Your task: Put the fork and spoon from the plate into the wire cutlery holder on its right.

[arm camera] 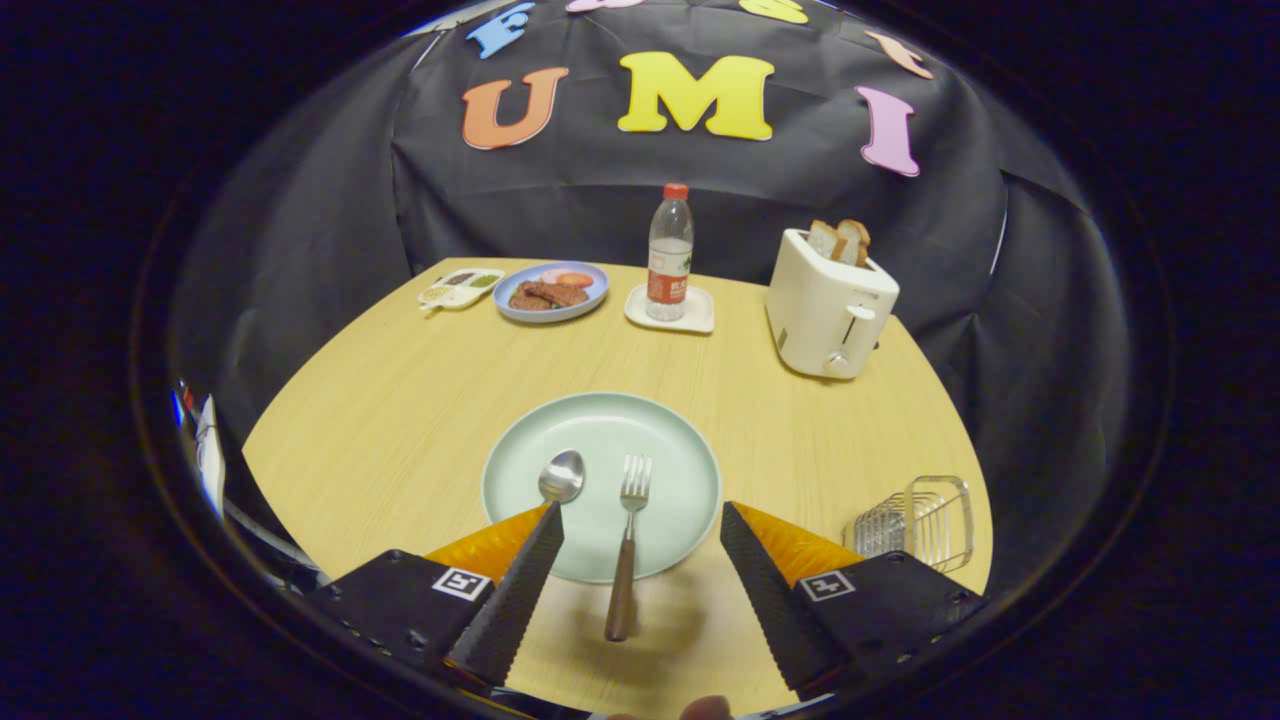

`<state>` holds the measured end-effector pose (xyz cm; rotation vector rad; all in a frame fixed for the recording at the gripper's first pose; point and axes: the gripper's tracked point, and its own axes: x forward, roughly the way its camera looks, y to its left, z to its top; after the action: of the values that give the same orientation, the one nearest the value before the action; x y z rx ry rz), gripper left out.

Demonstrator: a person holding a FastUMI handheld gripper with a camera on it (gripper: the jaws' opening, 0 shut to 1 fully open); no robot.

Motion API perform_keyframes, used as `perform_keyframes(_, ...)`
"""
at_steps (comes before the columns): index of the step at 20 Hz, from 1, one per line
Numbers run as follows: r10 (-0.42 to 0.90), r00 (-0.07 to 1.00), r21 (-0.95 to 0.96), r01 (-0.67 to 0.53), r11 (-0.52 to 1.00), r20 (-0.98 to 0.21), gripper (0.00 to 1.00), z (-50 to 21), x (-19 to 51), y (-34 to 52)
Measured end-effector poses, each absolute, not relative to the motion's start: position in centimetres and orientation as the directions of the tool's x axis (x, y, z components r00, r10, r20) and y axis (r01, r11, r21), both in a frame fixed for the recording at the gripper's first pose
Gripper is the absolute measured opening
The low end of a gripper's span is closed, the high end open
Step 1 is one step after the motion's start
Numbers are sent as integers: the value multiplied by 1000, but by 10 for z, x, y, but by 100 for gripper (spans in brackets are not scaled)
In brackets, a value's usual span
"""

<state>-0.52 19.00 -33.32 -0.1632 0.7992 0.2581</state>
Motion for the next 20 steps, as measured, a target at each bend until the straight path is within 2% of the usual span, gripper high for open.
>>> perform_keyframes(4,162,621,-42,-300,953,-767,95,-366,-2,199)
perform_keyframes(6,152,595,-33,-289,957,-789,83,-380,1,200)
perform_keyframes(7,156,581,-22,-287,958,-798,74,-386,2,202)
perform_keyframes(10,132,561,-34,-275,961,-817,65,-399,6,200)
perform_keyframes(13,112,531,-35,-259,965,-840,50,-409,7,197)
perform_keyframes(14,110,521,-33,-259,965,-847,49,-411,6,198)
perform_keyframes(17,99,496,-27,-242,970,-863,22,-418,7,197)
perform_keyframes(18,74,497,-48,-229,972,-864,22,-418,9,193)
perform_keyframes(19,78,491,-41,-227,973,-868,9,-418,10,192)
perform_keyframes(20,85,477,-30,-228,973,-875,10,-417,8,192)
